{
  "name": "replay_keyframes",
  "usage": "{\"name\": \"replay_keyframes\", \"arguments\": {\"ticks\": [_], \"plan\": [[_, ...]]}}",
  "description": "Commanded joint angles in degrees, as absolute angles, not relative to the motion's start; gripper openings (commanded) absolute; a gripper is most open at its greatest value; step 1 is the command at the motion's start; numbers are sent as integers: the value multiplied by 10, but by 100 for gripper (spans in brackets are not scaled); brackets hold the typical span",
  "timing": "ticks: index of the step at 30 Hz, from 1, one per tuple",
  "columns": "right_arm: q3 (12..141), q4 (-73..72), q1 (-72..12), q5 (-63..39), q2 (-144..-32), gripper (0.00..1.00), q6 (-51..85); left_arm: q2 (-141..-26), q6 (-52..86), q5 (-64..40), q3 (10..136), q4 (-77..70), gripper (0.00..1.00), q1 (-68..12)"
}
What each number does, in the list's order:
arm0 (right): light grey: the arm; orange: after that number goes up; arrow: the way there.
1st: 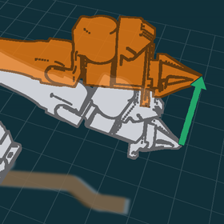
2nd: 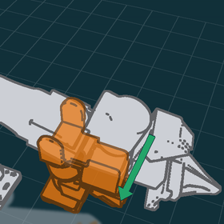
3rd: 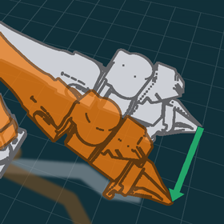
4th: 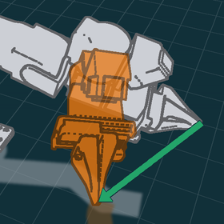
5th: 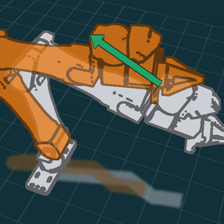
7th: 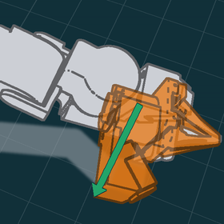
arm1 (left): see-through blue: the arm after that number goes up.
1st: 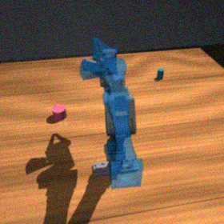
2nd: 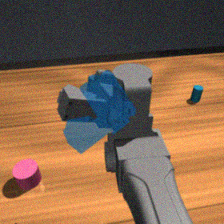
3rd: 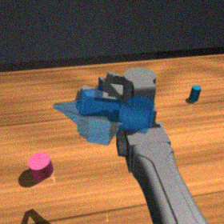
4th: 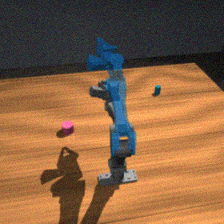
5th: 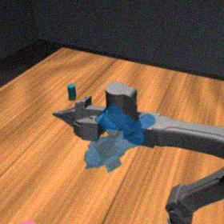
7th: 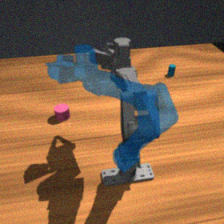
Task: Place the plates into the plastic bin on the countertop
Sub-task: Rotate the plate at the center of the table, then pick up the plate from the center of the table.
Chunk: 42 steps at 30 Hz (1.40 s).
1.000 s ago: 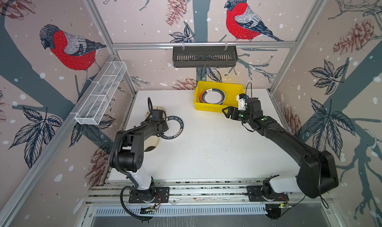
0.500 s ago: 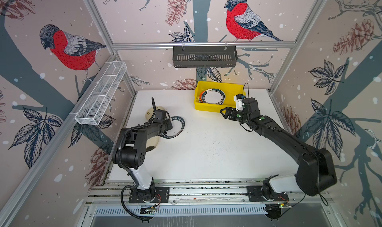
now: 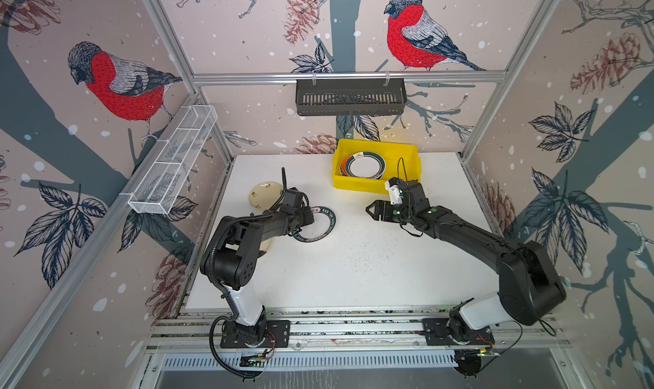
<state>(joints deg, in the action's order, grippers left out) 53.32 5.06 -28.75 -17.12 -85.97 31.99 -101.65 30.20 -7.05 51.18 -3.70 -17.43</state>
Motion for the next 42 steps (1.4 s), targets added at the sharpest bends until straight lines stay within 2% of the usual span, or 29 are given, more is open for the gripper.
{"name": "replay_keyframes", "arguments": {"ticks": [1, 7, 18, 26, 34, 38, 42], "plan": [[531, 19, -298, -181, -873, 81, 333, -1025, 314, -91, 526, 33, 35, -186], [532, 11, -301, -180, -889, 81, 336, -1009, 305, -88, 549, 49, 37, -195], [543, 10, -303, -181, -904, 81, 337, -928, 282, 15, 555, 140, 40, -195], [567, 28, -305, -187, -906, 81, 317, -862, 299, 57, 451, 165, 47, -188], [574, 25, -310, -201, -917, 81, 313, -714, 330, 111, 363, 172, 47, -189], [576, 23, -317, -198, -918, 81, 315, -677, 342, 71, 311, 141, 47, -172], [575, 28, -321, -191, -909, 81, 316, -671, 358, -18, 276, 85, 44, -148]]}}
